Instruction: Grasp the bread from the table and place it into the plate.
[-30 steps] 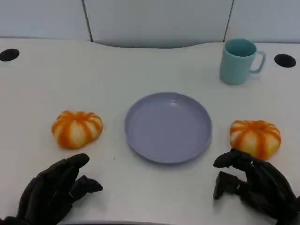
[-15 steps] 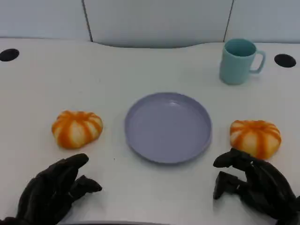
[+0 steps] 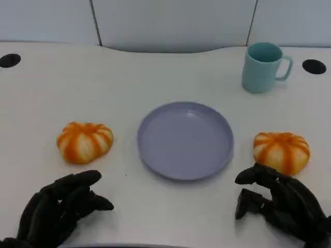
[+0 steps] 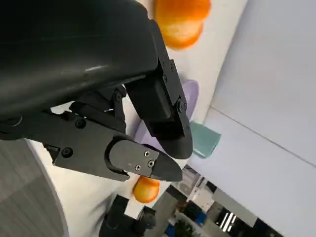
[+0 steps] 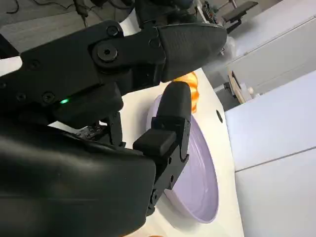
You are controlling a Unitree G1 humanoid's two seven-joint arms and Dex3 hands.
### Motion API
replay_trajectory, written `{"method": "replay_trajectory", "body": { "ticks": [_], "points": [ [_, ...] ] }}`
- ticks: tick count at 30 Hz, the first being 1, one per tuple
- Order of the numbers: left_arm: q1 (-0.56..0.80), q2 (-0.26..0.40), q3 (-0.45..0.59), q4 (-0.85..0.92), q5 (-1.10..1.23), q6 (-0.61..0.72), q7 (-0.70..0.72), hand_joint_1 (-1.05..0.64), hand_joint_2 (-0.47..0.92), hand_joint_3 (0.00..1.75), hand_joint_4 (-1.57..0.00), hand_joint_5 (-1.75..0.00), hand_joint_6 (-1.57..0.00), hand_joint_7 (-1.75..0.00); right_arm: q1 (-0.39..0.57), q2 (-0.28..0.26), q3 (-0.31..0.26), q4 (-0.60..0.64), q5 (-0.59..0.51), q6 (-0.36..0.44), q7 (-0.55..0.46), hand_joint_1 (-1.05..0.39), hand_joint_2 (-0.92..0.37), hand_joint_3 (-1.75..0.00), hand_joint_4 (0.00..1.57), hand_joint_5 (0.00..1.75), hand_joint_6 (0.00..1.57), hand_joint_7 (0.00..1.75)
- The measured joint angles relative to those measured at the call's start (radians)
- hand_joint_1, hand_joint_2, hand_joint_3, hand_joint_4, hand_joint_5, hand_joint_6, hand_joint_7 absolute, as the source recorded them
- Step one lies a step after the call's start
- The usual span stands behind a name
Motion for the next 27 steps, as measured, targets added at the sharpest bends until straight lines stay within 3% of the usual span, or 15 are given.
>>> {"method": "replay_trajectory", "body": {
  "ticks": [16,21,22,27],
  "points": [
    [0.101,0.021,-0.085,-0.251,0.172,-0.154,0.108,-0.56,0.92,0.14,-0.53,-1.3,-1.08,0.0,-0.006,0.004,0.001,0.002,0.0,0.007,-0.006,-0.52,-0.92,-0.26,0.62,1.52,0.61,1.05],
    [0.144,0.08,-0.125,-0.371,0.434,-0.34,0.285,-0.65,0.92,0.15,-0.4,-1.27,-0.89,0.0,-0.004,0.006,0.002,-0.003,0.0,0.012,-0.017,-0.52,-0.92,-0.24,0.63,1.52,0.62,1.05],
    [0.146,0.097,-0.13,-0.386,0.482,-0.365,0.319,-0.67,0.92,0.19,-0.28,-1.22,-0.74,0.0,-0.004,0.006,0.002,-0.003,0.0,0.012,-0.018,-0.52,-0.92,-0.24,0.62,1.51,0.62,1.04],
    [0.137,0.215,-0.148,-0.462,0.812,-0.466,0.527,-0.7,0.92,0.21,-0.02,-1.06,-0.47,0.0,-0.007,0.007,0.002,-0.002,0.001,0.018,-0.017,-0.52,-0.92,-0.24,0.63,1.5,0.62,1.05]
  ]
}}
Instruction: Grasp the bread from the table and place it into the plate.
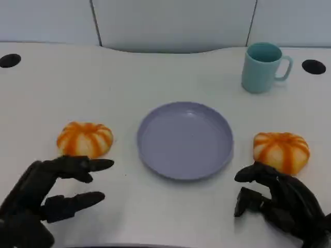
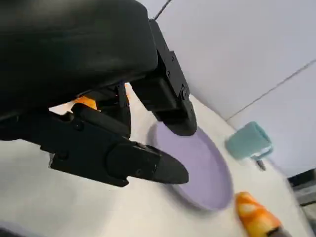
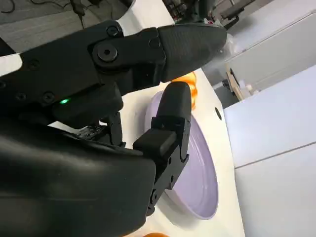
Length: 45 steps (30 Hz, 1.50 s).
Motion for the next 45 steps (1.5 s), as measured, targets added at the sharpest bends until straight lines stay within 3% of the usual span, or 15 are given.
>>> {"method": "replay_trajectory", "body": {
  "ticks": [4,13,19,23,25,30,40,44,45],
  "points": [
    [-0.047,0.083,-0.004,-0.04,0.147,-0.012,0.125,-0.73,0.92,0.21,0.0,-0.99,-0.39,0.0,-0.001,0.001,0.0,0.0,0.0,0.0,-0.001,-0.52,-0.92,-0.25,0.64,1.49,0.62,1.05],
    [-0.081,0.169,-0.065,-0.096,0.32,0.052,0.233,-0.82,0.92,0.22,0.0,-0.94,-0.21,0.0,-0.002,0.001,0.0,0.002,0.0,0.0,0.0,-0.52,-0.92,-0.25,0.63,1.49,0.62,1.06],
    [-0.116,0.218,-0.111,-0.101,0.388,0.109,0.253,-0.87,0.92,0.21,0.0,-0.58,-0.09,-0.03,-0.003,0.002,0.0,0.003,0.001,0.001,0.004,-0.53,-0.92,-0.24,0.63,1.5,0.62,1.06],
    [-0.13,0.238,-0.138,-0.105,0.412,0.158,0.253,-0.88,0.92,0.2,0.0,-0.51,-0.07,-0.04,-0.003,0.002,0.0,0.003,0.0,0.0,0.003,-0.53,-0.92,-0.24,0.62,1.51,0.62,1.06],
    [-0.132,0.244,-0.151,-0.109,0.414,0.173,0.252,-0.9,0.92,0.17,0.0,-0.29,-0.03,-0.05,-0.003,0.002,0.0,0.003,0.0,0.0,0.003,-0.53,-0.92,-0.24,0.62,1.51,0.62,1.05],
    [-0.197,0.27,-0.208,-0.092,0.436,0.269,0.182,-0.92,0.92,0.14,0.0,-0.12,0.0,-0.06,0.001,0.002,0.0,0.0,0.0,-0.008,0.001,-0.54,-0.92,-0.23,0.62,1.51,0.63,1.05],
    [-0.377,0.291,-0.348,0.117,0.479,0.35,0.15,-0.93,0.92,0.09,0.0,-0.1,0.0,-0.1,0.011,0.003,0.005,-0.016,0.0,-0.006,0.0,-0.53,-0.92,-0.23,0.63,1.5,0.64,1.04],
    [-0.445,0.291,-0.399,0.203,0.494,0.371,0.137,-0.92,0.92,0.05,0.0,-0.19,0.0,-0.24,0.013,0.003,0.007,-0.023,0.0,0.001,-0.007,-0.54,-0.92,-0.22,0.64,1.5,0.64,1.04],
    [-0.457,0.291,-0.408,0.217,0.494,0.372,0.137,-0.89,0.92,0.03,0.0,-0.26,0.0,-0.37,0.014,0.003,0.008,-0.025,0.0,0.001,-0.007,-0.53,-0.92,-0.23,0.64,1.5,0.64,1.04]
  ]
}}
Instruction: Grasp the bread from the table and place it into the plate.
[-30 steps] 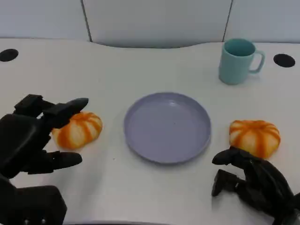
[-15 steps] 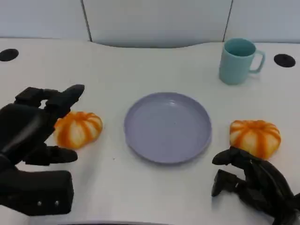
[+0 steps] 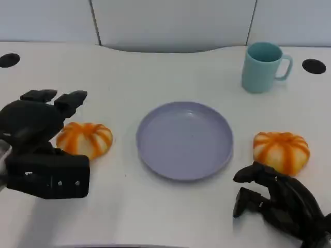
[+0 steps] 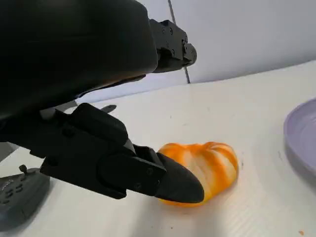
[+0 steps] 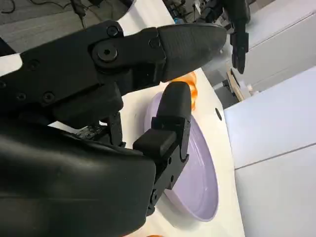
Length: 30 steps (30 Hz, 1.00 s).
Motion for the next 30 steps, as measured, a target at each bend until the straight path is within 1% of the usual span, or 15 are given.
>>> {"method": "replay_trajectory", "body": {
  "ticks": [2,3,5,7,11,12,14,20,23,30],
  "points": [
    [-0.034,-0.001,-0.026,0.047,0.0,-0.001,-0.007,-0.87,0.92,0.03,0.0,-0.35,0.0,-0.48,0.002,-0.001,0.0,-0.003,0.0,0.0,0.0,-0.53,-0.92,-0.23,0.63,1.5,0.64,1.04],
    [-0.054,-0.002,-0.04,0.075,0.0,-0.001,-0.012,-0.86,0.92,0.03,0.0,-0.42,0.0,-0.53,0.003,0.0,0.0,-0.003,0.0,0.0,0.0,-0.53,-0.92,-0.23,0.63,1.5,0.63,1.04],
    [-0.084,-0.004,-0.066,0.128,0.0,-0.001,-0.027,-0.83,0.92,0.02,0.0,-0.5,0.0,-0.58,0.004,0.0,0.001,-0.006,0.0,0.001,0.001,-0.53,-0.92,-0.23,0.62,1.5,0.63,1.04],
    [-0.103,-0.008,-0.085,0.169,-0.003,-0.003,-0.037,-0.79,0.92,0.01,0.0,-0.55,0.0,-0.6,0.008,0.0,0.002,-0.011,0.0,0.003,0.001,-0.53,-0.92,-0.23,0.62,1.5,0.63,1.04],
    [-0.134,-0.022,-0.11,0.224,-0.029,-0.005,-0.057,-0.72,0.91,0.01,0.0,-0.58,0.0,-0.6,0.011,-0.001,0.002,-0.017,0.001,0.004,0.002,-0.53,-0.92,-0.23,0.62,1.51,0.62,1.04],
    [-0.142,-0.026,-0.116,0.235,-0.032,-0.006,-0.058,-0.68,0.91,0.0,0.0,-0.58,0.0,-0.58,0.012,-0.001,0.002,-0.017,0.002,0.004,0.002,-0.53,-0.92,-0.23,0.62,1.51,0.63,1.04],
    [-0.163,-0.032,-0.134,0.256,-0.033,-0.004,-0.063,-0.65,0.91,0.0,0.0,-0.57,0.0,-0.57,0.015,-0.001,0.002,-0.023,0.002,0.007,0.001,-0.53,-0.92,-0.23,0.62,1.51,0.63,1.04],
    [-0.202,-0.069,-0.185,0.322,-0.03,0.016,-0.076,-0.5,0.92,0.0,0.0,-0.42,0.0,-0.45,0.021,-0.001,0.004,-0.035,0.004,0.017,0.001,-0.53,-0.92,-0.23,0.62,1.52,0.63,1.05],
    [-0.225,-0.085,-0.21,0.351,-0.03,0.031,-0.079,-0.46,0.92,0.01,0.0,-0.37,0.0,-0.41,0.022,-0.001,0.004,-0.036,0.008,0.019,0.003,-0.54,-0.92,-0.23,0.61,1.52,0.63,1.05],
    [-0.284,-0.123,-0.269,0.425,0.006,0.077,-0.072,-0.41,0.92,0.02,0.0,-0.33,-0.01,-0.37,0.026,-0.002,0.007,-0.039,0.011,0.021,0.008,-0.55,-0.92,-0.21,0.61,1.51,0.62,1.04]
  ]
}}
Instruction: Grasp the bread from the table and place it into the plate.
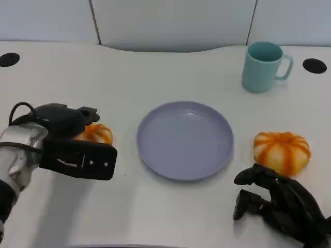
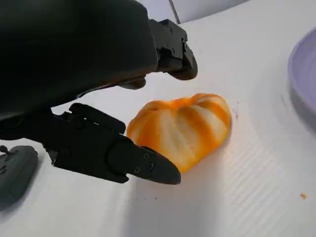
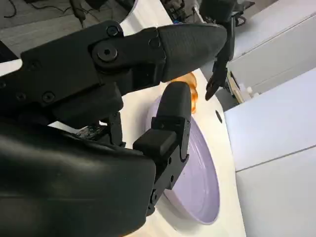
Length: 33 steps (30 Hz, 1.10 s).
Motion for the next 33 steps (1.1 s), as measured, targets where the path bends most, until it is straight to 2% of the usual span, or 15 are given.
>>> {"method": "replay_trajectory", "body": {
  "ticks": [10,25,33],
  "points": [
    [-0.045,-0.056,-0.09,0.169,0.053,0.048,0.094,-0.35,0.92,0.02,0.0,-0.2,-0.08,-0.14,0.009,0.0,0.001,-0.013,0.002,0.006,0.001,-0.53,-0.92,-0.23,0.62,1.51,0.64,1.03],
    [-0.099,-0.107,-0.13,0.362,0.047,0.055,0.2,-0.39,0.92,0.05,-0.02,-0.13,-0.09,-0.06,0.018,0.0,0.002,-0.029,0.004,0.017,0.004,-0.53,-0.92,-0.23,0.61,1.51,0.63,1.02],
    [-0.116,-0.136,-0.146,0.432,0.039,0.054,0.239,-0.37,0.92,0.02,-0.15,-0.16,-0.17,-0.05,0.023,-0.001,0.002,-0.036,0.005,0.022,0.01,-0.53,-0.92,-0.24,0.61,1.51,0.64,1.0]
  ]
}}
